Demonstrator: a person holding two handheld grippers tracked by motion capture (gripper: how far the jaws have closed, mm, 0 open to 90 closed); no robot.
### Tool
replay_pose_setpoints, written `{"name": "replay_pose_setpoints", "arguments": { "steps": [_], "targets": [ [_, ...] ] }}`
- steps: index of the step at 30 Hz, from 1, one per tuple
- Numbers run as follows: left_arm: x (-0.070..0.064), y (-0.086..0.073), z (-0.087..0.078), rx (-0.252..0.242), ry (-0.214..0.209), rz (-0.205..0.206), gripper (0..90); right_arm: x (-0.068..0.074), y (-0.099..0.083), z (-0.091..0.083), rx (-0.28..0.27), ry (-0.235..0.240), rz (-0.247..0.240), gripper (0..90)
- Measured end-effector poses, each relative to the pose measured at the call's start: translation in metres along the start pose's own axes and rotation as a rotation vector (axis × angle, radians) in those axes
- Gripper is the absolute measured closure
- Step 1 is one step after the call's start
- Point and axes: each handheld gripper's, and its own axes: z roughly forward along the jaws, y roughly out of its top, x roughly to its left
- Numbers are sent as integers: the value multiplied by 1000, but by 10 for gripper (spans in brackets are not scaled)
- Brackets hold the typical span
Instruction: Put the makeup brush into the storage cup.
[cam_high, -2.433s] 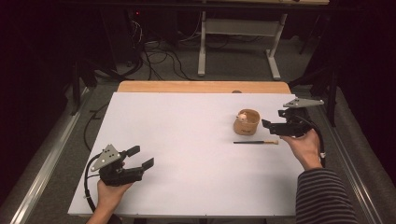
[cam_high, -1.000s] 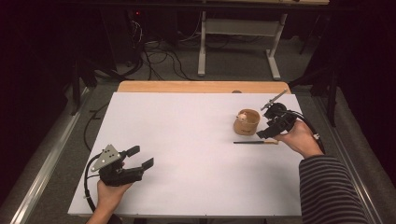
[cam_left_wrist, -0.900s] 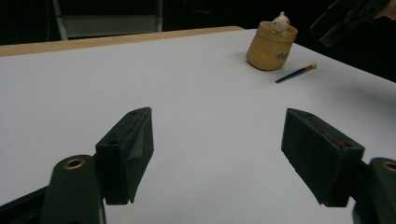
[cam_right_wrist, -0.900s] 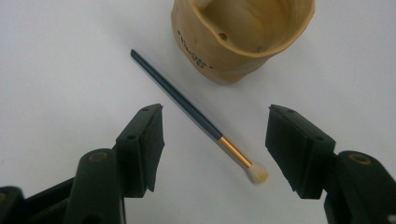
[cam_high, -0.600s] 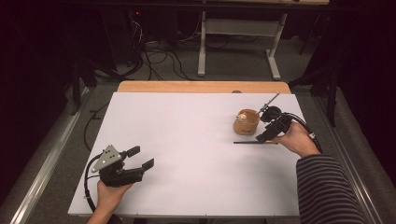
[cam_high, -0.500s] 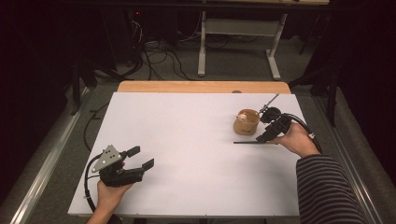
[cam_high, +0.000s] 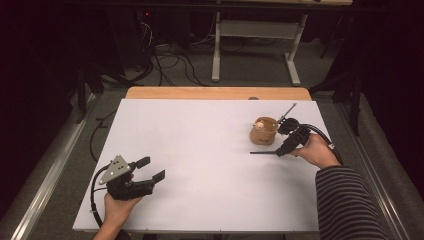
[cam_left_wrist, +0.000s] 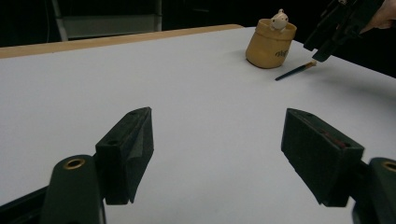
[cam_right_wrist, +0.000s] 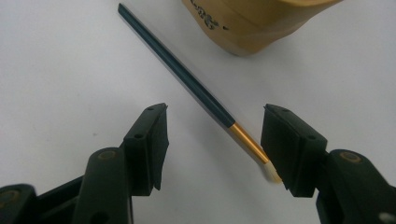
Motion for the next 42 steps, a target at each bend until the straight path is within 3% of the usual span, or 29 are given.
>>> {"name": "replay_pose_setpoints", "arguments": {
  "steps": [1, 10, 11, 12, 16, 27, 32, 33, 34, 35, 36, 39, 42],
  "targets": [
    [0, 0, 0, 0, -1, 0, 258, -4, 1, 2, -21, 5, -56, 433],
    [0, 0, 1, 2, 2, 1, 258, -5, 5, 13, 10, 11, -60, 442],
    [0, 0, 1, 2, 2, 1, 258, -4, 5, 14, 19, 15, -36, 445],
    [0, 0, 1, 2, 3, 1, 257, -4, 6, 16, 18, 17, -57, 451],
    [0, 0, 1, 3, 4, 1, 257, -5, 8, 19, 26, 16, -70, 453],
    [0, 0, 1, 6, 3, 4, 257, -7, 10, 26, 51, 19, -47, 448],
    [0, 0, 1, 6, 2, 4, 259, -9, 11, 29, 55, 22, -62, 449],
    [0, 0, 1, 5, 1, 2, 260, -6, 11, 29, 69, 24, -17, 450],
    [0, 0, 1, 5, 2, 4, 260, -6, 11, 29, 69, 24, -17, 450],
    [0, 0, 1, 5, 2, 6, 260, -10, 12, 30, 54, 27, -81, 450],
    [0, 0, 1, 5, 2, 5, 260, -8, 12, 30, 59, 28, -55, 451],
    [0, 0, 1, 4, 4, 5, 260, -7, 13, 31, 67, 24, -41, 453],
    [0, 0, 1, 5, 3, 5, 260, -9, 13, 33, 62, 23, -64, 456]
  ]
}}
